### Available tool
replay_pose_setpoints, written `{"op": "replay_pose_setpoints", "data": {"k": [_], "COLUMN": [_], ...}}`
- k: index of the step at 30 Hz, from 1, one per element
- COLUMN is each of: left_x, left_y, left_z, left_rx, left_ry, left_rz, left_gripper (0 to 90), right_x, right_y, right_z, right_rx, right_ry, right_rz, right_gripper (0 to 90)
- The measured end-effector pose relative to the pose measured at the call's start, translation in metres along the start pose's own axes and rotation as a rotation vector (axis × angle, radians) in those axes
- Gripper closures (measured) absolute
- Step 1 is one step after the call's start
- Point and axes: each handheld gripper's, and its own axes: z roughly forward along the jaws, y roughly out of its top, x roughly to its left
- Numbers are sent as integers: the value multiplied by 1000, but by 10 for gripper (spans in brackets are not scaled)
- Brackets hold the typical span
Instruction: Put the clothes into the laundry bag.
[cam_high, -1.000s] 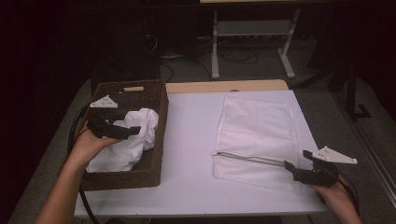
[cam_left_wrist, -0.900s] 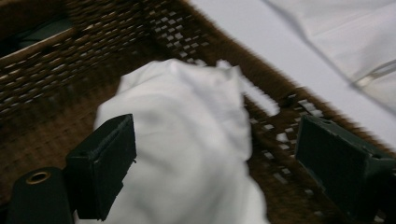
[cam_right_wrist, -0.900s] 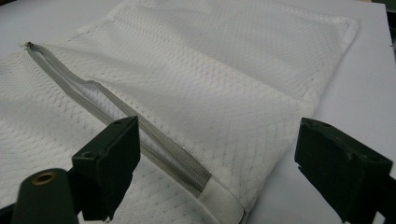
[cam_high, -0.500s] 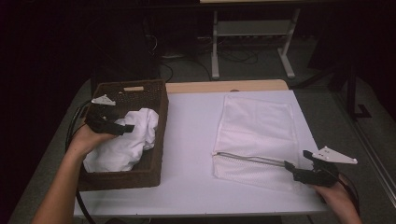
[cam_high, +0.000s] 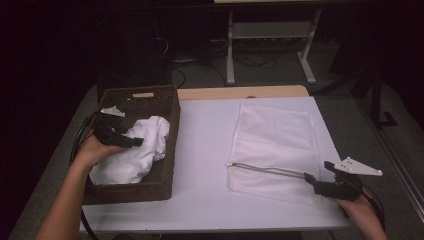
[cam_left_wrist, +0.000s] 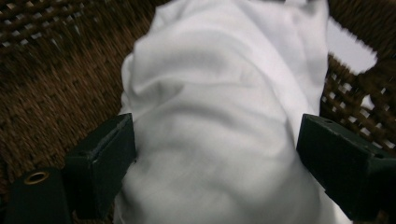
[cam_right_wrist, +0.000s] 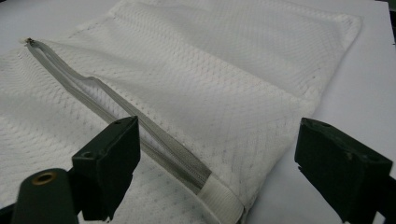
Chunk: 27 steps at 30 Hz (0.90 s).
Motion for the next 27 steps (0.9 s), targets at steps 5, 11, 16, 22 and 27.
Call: {"op": "replay_pose_setpoints", "data": {"k": [5,11,16,22,27], "left_x": [-6,-3,2,-1,-7], "left_y": [-2,-12,-20,-22,-21], "left_z": [9,19,26,32,36], "left_rx": [88,175,223,297,327], "left_ry": [5,-15,-55,-95,-70], "left_rz": [45,54,15,23,66], "left_gripper": [117,115,114,113,111], "right_x": [-1,-1,-1,-1,0], "right_y": [0,-1,-1,-2,-2], "right_z": [0,0,0,0,0], "right_rx": [4,6,8,8,10], "right_ry": [-3,-2,-1,-2,-1], "right_rz": [-1,-3,-1,-2,0], "right_gripper": [138,138,138,138,138]}}
